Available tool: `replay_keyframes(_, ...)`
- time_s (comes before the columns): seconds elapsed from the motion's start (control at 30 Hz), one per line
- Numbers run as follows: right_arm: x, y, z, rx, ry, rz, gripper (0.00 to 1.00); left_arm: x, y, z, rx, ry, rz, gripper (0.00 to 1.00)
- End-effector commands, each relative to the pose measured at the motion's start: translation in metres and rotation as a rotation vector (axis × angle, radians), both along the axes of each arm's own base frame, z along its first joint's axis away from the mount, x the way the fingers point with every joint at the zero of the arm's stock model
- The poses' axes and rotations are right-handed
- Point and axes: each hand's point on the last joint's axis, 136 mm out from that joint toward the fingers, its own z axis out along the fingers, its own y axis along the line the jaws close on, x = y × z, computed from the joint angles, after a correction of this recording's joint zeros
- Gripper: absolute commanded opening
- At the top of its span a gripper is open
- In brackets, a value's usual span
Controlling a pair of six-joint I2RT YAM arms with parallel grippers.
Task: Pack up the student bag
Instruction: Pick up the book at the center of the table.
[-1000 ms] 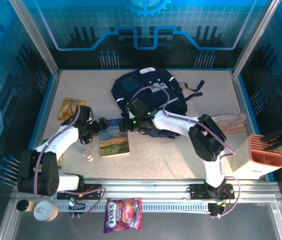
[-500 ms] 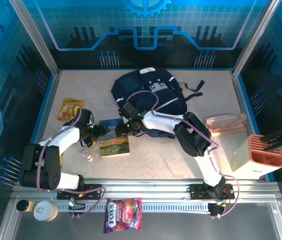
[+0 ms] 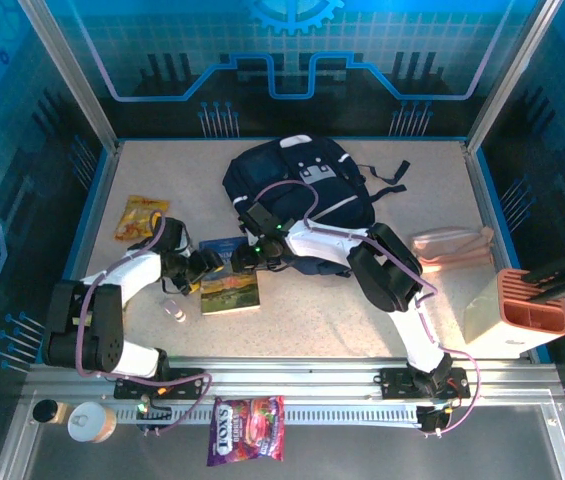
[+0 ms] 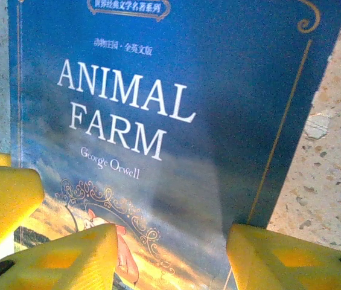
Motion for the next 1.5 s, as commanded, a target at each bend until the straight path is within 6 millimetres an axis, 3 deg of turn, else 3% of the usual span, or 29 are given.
replay_keyframes(0.0,-0.008,-0.022,-0.043,-0.102,0.092,-0.032,0.53,0.009,-0.018,0.022,-0.103,-0.054,-0.054,0.71)
replay_keyframes(0.37,-0.006,-0.031,-0.048,-0.116,0.102,-0.06,0.51,0.016,-0.032,0.076,-0.196,-0.196,-0.097,0.51)
replay_keyframes(0.5,-0.007,-0.032,-0.049,-0.119,0.105,-0.063,0.46,0.016,-0.036,0.072,-0.224,-0.186,-0.094,0.44)
replay_keyframes(0.77,-0.006,-0.033,-0.046,-0.115,0.097,-0.064,0.45,0.018,-0.037,0.046,-0.246,-0.096,-0.065,0.37)
replay_keyframes(0.93,-0.001,-0.034,-0.037,-0.102,0.069,-0.063,0.45,0.019,-0.034,0.04,-0.225,-0.075,-0.051,0.27)
replay_keyframes(1.03,0.006,-0.034,-0.017,-0.06,0.03,-0.068,0.45,0.02,-0.023,0.045,-0.153,-0.089,-0.028,0.17)
replay_keyframes(1.17,0.016,-0.036,0.028,0.06,-0.064,-0.081,0.48,0.018,0.009,0.062,0.008,-0.137,0.066,0.0)
replay_keyframes(1.3,0.025,-0.05,0.079,0.209,-0.159,-0.117,0.52,0.018,0.032,0.099,0.106,-0.266,0.15,0.0)
replay_keyframes(1.47,0.035,-0.087,0.121,0.322,-0.24,-0.22,0.61,0.03,0.034,0.153,0.076,-0.451,0.199,0.0)
